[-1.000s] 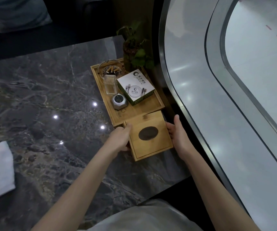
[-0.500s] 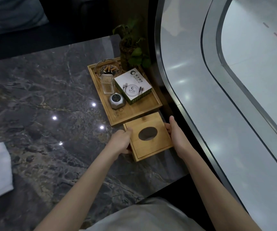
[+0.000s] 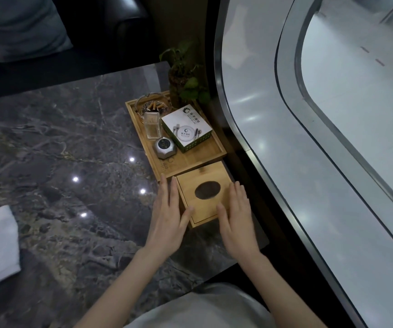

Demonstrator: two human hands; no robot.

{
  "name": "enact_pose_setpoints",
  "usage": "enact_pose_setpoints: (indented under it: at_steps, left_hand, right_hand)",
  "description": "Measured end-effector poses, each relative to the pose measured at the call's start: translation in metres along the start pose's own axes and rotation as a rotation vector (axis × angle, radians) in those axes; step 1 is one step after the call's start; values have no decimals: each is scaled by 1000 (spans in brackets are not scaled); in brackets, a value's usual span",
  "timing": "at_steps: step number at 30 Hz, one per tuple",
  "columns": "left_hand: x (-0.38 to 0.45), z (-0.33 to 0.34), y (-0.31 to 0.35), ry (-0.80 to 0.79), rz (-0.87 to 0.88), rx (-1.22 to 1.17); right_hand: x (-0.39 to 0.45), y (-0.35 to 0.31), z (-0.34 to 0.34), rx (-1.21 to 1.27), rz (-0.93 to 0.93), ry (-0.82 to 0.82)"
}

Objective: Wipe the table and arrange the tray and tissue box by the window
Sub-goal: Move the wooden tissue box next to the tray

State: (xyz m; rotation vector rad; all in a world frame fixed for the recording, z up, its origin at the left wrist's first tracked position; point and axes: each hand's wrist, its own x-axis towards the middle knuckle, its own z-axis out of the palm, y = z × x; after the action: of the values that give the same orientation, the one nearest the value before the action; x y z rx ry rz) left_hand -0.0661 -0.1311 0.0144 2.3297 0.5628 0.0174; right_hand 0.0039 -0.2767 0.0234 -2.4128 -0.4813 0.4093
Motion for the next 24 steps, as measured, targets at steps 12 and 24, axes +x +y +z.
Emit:
enact_pose_setpoints:
  at_steps: [12, 24]
  left_hand:
    - [2, 9, -18, -65, 141, 293]
    - [-1, 14, -15, -47, 129, 197]
  right_hand:
    - [-32, -2, 44, -320, -50, 127]
    - [-25, 0, 46, -289, -55, 156]
